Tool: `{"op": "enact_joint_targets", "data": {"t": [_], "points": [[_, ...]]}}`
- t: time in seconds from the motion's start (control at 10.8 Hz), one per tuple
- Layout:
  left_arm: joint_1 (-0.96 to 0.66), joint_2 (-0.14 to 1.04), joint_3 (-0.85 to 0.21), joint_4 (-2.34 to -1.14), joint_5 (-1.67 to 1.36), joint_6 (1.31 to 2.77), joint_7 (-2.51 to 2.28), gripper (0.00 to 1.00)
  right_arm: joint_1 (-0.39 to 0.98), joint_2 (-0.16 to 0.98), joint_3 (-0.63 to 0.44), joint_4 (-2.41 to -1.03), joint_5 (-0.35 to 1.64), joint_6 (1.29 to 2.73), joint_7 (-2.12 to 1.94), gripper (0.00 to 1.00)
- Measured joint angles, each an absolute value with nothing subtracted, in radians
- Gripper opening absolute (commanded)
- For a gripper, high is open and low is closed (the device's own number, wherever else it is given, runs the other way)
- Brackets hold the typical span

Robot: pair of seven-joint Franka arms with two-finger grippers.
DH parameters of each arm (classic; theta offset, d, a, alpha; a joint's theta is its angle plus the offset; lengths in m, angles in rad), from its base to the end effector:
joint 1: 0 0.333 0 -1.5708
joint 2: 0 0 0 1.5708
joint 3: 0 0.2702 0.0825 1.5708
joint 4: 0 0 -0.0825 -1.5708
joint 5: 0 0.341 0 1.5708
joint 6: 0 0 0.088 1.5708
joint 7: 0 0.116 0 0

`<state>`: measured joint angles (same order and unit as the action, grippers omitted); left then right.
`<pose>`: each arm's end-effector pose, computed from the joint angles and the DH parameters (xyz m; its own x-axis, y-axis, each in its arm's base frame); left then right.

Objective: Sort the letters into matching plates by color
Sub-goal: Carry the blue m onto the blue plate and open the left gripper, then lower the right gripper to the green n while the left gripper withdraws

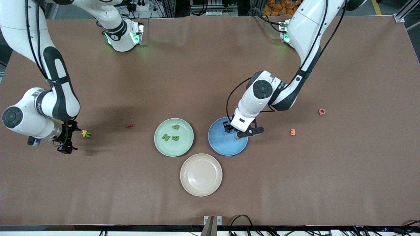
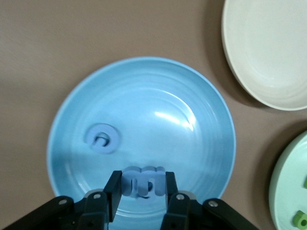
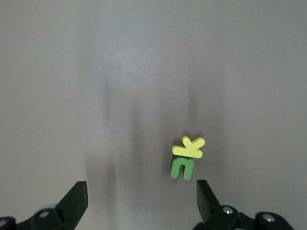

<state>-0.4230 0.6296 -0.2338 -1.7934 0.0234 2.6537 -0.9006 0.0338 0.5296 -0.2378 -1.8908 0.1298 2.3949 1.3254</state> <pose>0.5026 -0.3738 0.2170 0.9561 0.2878 0.0554 0.2639 -0.9276 0.2646 0.5707 -0.1121 0.2126 -0.0232 -0.9993 0.0296 -0.9996 0.0236 0.0134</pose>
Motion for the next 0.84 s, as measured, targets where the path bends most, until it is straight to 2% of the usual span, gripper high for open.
{"op": "enact_joint_targets", "data": {"t": [0.09,0.19,0.56,0.84], "points": [[-0.435,0.641,-0.234,-1.785,0.023,2.662,-0.908,0.97,0.034,0.530,-0.238,-1.913,0.130,2.426,1.327,1.00],[-0.443,0.649,-0.234,-1.776,0.023,2.669,-0.912,1.00,0.034,0.530,-0.238,-1.933,0.130,2.454,1.327,1.00],[-0.435,0.656,-0.227,-1.757,0.024,2.676,-0.912,1.00,0.034,0.530,-0.237,-1.975,0.131,2.515,1.334,1.00],[-0.388,0.656,-0.211,-1.754,0.047,2.590,-0.912,1.00,0.034,0.530,-0.234,-1.999,0.131,2.551,1.335,1.00]]}}
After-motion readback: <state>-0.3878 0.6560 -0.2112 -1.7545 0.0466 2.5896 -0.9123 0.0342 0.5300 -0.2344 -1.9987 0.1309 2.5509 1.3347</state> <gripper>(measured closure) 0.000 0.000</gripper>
